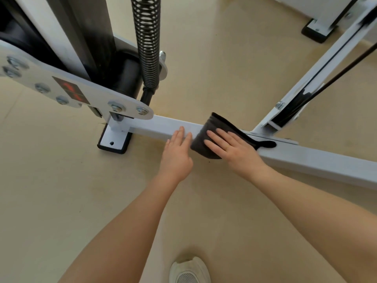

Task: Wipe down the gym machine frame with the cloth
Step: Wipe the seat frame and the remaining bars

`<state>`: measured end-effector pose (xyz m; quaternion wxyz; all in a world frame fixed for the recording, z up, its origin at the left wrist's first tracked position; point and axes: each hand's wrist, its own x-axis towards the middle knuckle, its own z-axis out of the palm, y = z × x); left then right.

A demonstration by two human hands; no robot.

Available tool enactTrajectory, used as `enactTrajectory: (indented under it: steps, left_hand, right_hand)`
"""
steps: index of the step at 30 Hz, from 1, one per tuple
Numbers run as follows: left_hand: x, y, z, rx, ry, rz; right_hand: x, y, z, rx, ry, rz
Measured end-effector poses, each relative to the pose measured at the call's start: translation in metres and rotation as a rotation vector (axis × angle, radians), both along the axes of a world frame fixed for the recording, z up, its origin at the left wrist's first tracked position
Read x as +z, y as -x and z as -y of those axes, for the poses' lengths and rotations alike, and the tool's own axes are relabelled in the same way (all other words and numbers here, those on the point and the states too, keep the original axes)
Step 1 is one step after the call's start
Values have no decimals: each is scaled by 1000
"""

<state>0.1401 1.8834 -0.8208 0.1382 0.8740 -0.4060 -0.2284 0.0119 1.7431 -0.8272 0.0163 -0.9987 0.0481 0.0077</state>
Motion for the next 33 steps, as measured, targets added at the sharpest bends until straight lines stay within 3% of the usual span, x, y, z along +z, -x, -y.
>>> enactTrajectory:
  steps: [6,13,19,23,28,33]
  left_hand:
    - [6,-7,2,96,81,-102]
    - [2,16,9,3,-109,85]
    - [-9,68,28,-303,-65,218]
    - [-14,98,49,-487,-90,260]
    - [-12,120,58,-393,-143,253]
    - [-6,137,71,-265,-235,231]
  right_hand:
    - [-20,-50,-20,-71,1,-205]
    - [-15,47,17,-103,145,-95]
    - [-9,147,68,-145,196,-163]
    - [-6,212,90,-411,110,-162]
    - [-3,257,103,-685,7,-338]
    - [-6,211,85,-597,-28,-307]
